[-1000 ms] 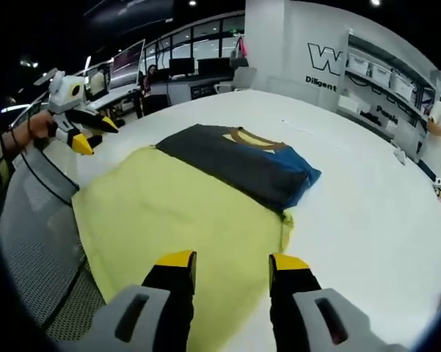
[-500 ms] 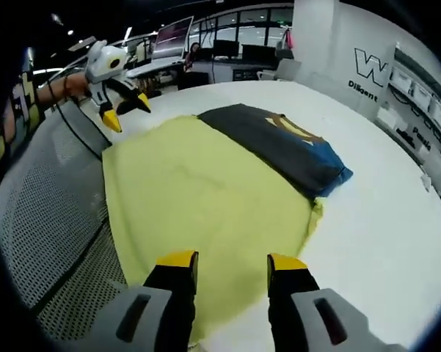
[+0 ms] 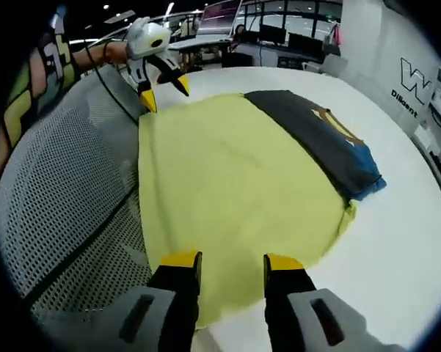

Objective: Fold the garment on the visible template until the final outline fits inside the template.

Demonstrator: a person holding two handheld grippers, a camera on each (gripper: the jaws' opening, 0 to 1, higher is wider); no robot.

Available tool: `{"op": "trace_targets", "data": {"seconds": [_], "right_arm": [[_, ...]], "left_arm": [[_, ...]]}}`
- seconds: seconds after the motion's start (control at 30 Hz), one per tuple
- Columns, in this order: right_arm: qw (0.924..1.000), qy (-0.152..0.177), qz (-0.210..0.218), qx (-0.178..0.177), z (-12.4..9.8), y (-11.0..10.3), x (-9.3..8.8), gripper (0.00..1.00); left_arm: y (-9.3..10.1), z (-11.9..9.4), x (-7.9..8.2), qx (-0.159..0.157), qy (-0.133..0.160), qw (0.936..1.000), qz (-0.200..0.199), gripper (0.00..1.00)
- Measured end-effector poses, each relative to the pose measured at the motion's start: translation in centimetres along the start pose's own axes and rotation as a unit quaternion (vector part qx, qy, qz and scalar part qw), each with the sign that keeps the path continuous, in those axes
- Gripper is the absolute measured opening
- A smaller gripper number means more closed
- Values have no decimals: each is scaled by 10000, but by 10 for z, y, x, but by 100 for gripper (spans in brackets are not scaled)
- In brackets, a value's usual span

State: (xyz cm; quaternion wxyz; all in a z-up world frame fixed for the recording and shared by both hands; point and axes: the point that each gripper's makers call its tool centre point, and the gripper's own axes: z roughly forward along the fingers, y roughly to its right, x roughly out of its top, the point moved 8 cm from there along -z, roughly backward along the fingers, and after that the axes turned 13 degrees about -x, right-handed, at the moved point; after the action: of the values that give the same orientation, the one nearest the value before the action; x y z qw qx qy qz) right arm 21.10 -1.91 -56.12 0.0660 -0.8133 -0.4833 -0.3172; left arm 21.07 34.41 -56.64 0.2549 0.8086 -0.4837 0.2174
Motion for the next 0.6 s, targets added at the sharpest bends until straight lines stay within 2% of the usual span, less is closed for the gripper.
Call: {"op": "trace_targets", "data": {"seconds": [0.1, 0.13, 0.4, 0.5, 0.6], "right_arm": [[10000, -1, -25, 85, -1, -2, 0, 29], [9997, -97, -137, 173, 0, -5, -4, 29], [9985, -353, -292, 286, 4, -7, -12, 27], [9980, -422, -358, 317, 6, -5, -12, 25], [9965, -550, -541, 335, 7, -5, -14, 25]], "left_arm": [[4, 1, -2, -31, -61, 9999, 130, 42], [5, 3, -3, -59, -132, 9997, 205, 42], [9, 9, -7, -96, -351, 9990, 251, 38], [8, 12, -8, -80, -328, 9993, 129, 33], [10, 13, -7, -86, -297, 9994, 132, 34]]}}
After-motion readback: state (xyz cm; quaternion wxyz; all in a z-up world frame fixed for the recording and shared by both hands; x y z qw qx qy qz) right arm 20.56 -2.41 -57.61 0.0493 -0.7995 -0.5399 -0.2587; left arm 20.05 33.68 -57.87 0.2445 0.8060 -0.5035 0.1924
